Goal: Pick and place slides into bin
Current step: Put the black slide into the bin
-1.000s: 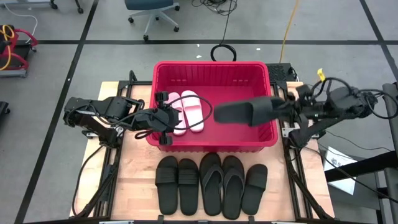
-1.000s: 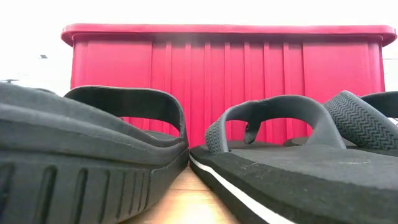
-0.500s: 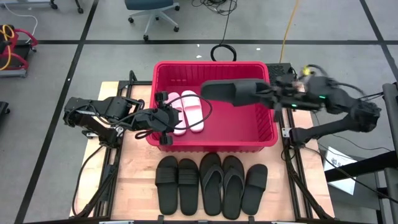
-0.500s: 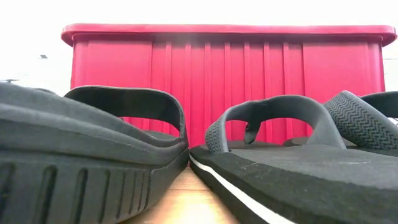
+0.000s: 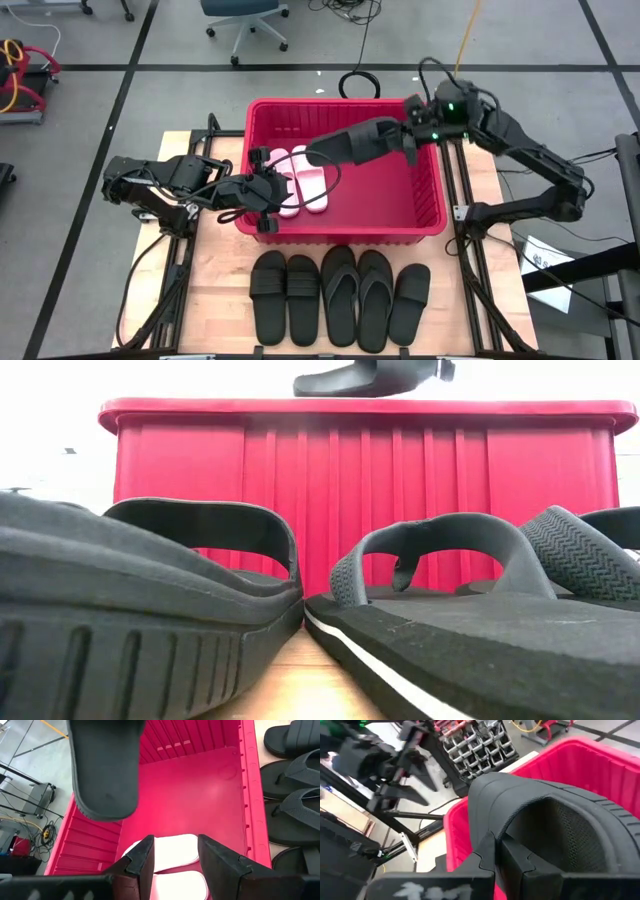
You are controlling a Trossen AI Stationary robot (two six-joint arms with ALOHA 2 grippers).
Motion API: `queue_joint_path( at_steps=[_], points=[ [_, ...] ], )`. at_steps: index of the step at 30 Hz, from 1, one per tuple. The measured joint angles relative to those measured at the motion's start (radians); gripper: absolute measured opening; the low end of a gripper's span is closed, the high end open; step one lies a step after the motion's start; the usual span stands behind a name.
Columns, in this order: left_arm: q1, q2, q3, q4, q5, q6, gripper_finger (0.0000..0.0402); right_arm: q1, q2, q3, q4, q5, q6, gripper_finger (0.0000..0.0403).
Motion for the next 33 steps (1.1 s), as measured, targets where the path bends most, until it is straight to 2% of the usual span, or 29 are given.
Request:
queue_joint_path(
  at_steps=[8,17,26,29,33],
  points=[
    [0.0,0.0,0.0,0.0,-0.001,0.0,0.0147,-0.157,0.115,0.095,-0.23,-0.121,-0.191,0.0],
    [0.003,0.0,0.0,0.0,-0.001,-0.001,0.0147,-0.2,0.218,0.248,-0.589,-0.146,-0.506,0.0],
    [0.03,0.0,0.0,0.002,-0.002,-0.006,0.0147,-0.2,0.333,0.392,-0.884,0.01,-0.675,0.0],
    [0.042,0.0,0.0,0.003,-0.002,-0.006,0.0147,-0.195,0.366,0.405,-0.942,0.007,-0.729,0.0],
    [0.054,0.0,0.0,0.005,-0.001,-0.004,0.0147,-0.184,0.395,0.405,-0.935,0.008,-0.755,0.0]
  ],
)
